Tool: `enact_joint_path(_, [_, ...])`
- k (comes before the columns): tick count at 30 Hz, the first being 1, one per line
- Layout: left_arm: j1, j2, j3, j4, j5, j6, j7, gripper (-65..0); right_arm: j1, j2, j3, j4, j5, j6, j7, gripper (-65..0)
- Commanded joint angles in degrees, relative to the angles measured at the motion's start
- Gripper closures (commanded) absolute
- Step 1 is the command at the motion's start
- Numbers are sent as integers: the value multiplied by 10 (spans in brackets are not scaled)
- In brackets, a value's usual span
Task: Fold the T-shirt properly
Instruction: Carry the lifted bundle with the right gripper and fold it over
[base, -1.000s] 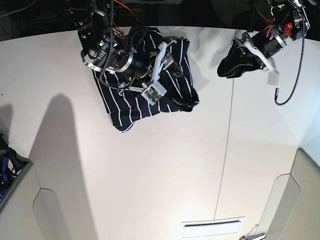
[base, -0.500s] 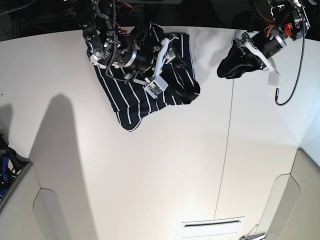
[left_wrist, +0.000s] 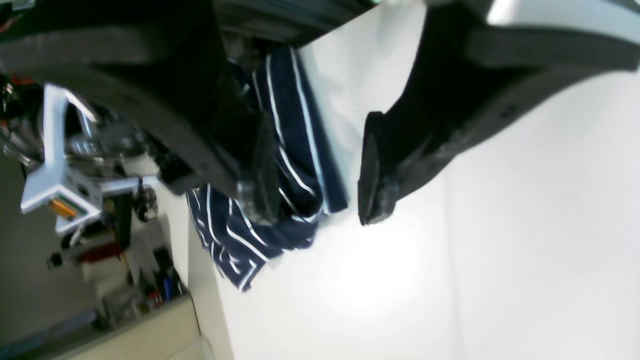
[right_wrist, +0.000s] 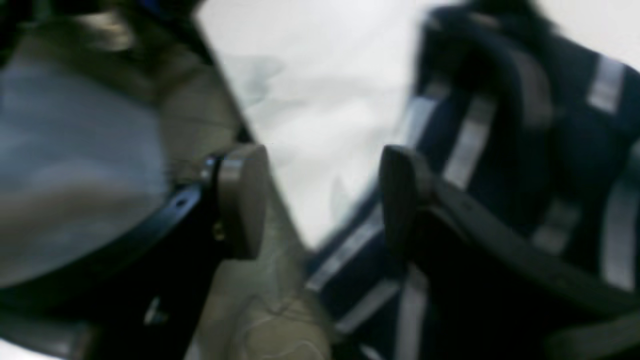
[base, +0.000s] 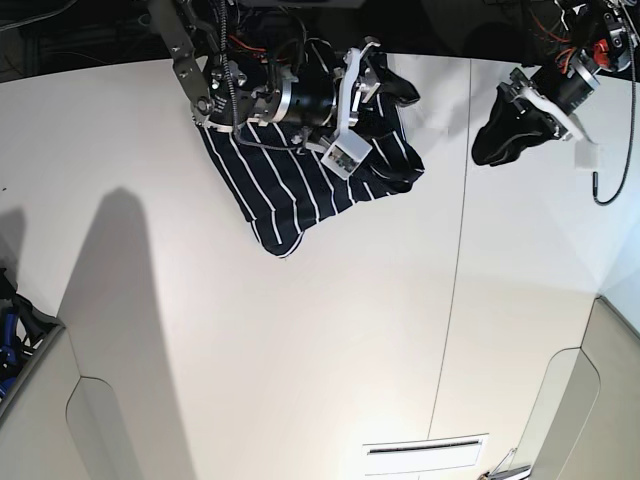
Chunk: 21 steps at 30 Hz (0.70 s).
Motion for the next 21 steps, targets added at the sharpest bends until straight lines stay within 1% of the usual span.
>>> enact_joint_path(1, [0,-5,-14,11,-31,-5,4,-270,4,-5,-7,11,20,8,7,-340])
enact_joint_path(4, [0,-5,-44,11,-65,-5,30,-270,4,-7,-31,11,23,9,7,-340])
enact_joint_path(6, [0,-5,-55,11,-74,-5,42,-270,4,-12,-48,11,22,13,7,-340])
enact_joint_path(7, [0,-5,-59,11,-74,-5,44,-270,4,-17,-55,11,13,14,7,-340])
enact_joint_path(9, [1,-7,-59,11,-74,-5,44,-270,8,-27,-62,15,-24,12,8,-340])
enact_joint_path(12, [1,-9,-59,11,-74,-5,50,-270,20,-46,-61,20,-48,8,9,-338])
enact_joint_path(13, [1,-9,-59,11,-74,-5,57,-270,26,-50,-61,22,-54,5,9,-325])
enact_joint_path(16, [2,-10,-58,14,-74,-5,78,-270,49,-54,-61,34,-82,-5,9,-237])
enact_joint_path(19, [8,-10,-57,29,-74,-5,78,-270,70,-54,-56,44,-140,-18,9,-125])
enact_joint_path(21, [13,-10,-57,45,-74,-5,78,-270,81,-53,-46,44,-176,-18,9,-59])
